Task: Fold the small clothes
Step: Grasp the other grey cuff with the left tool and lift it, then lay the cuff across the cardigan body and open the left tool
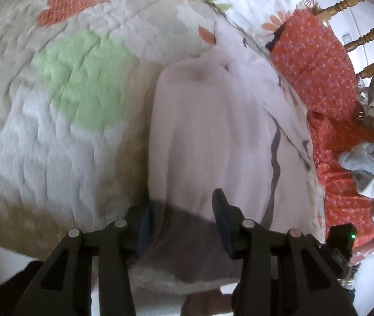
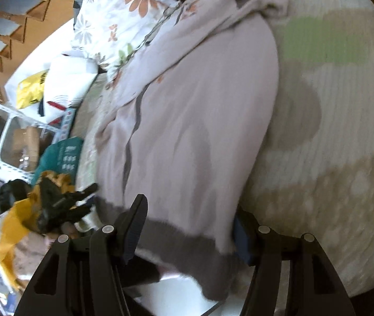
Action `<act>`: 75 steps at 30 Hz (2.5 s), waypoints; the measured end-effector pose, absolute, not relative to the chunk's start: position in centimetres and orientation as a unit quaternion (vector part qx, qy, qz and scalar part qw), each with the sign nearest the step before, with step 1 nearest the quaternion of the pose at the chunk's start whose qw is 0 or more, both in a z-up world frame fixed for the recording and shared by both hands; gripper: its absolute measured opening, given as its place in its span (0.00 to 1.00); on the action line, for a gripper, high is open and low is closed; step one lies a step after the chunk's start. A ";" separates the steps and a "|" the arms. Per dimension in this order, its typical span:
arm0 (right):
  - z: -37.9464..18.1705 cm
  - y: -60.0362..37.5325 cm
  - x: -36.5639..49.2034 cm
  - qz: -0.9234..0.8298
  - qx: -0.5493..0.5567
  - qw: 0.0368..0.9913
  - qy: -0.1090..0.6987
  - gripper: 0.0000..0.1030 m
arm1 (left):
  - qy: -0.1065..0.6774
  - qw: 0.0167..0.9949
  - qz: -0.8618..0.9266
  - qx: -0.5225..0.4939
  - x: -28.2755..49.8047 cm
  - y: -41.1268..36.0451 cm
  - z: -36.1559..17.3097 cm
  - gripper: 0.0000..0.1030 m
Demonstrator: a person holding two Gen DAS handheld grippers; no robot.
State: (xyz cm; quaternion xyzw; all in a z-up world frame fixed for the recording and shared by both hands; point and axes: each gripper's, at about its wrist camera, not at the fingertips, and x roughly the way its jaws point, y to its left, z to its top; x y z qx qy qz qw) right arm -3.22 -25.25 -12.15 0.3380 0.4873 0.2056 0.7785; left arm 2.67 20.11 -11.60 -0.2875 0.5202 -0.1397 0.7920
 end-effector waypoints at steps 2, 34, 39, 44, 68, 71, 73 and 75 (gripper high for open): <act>-12.5 -24.7 -3.7 0.210 0.338 0.777 0.488 0.63 | 0.525 0.781 -0.148 -0.305 2.0 20.1 -11.9 0.41; -8.2 -28.0 -14.4 0.184 0.288 0.804 0.487 0.07 | 0.519 0.781 -0.103 -0.331 -11.5 18.2 -8.5 0.05; -8.6 -28.1 -13.0 0.181 0.290 0.802 0.490 0.07 | 0.506 0.798 -0.113 -0.308 -10.7 17.2 -7.3 0.05; -5.5 -28.5 -9.2 0.180 0.272 0.822 0.466 0.07 | 0.482 0.815 -0.123 -0.296 -5.0 17.0 -4.9 0.05; -6.3 -33.5 19.0 0.058 0.318 0.826 0.461 0.07 | 0.469 0.841 -0.065 -0.262 24.2 11.1 -6.5 0.05; -7.1 -33.9 20.9 0.057 0.326 0.822 0.463 0.07 | 0.471 0.841 -0.067 -0.256 25.6 10.4 -6.9 0.06; -7.6 -34.4 22.2 0.055 0.336 0.820 0.460 0.07 | 0.467 0.843 -0.071 -0.257 26.2 10.3 -7.0 0.08; -8.2 -35.0 23.0 0.056 0.354 0.814 0.457 0.08 | 0.461 0.845 -0.065 -0.261 26.5 10.5 -6.7 0.41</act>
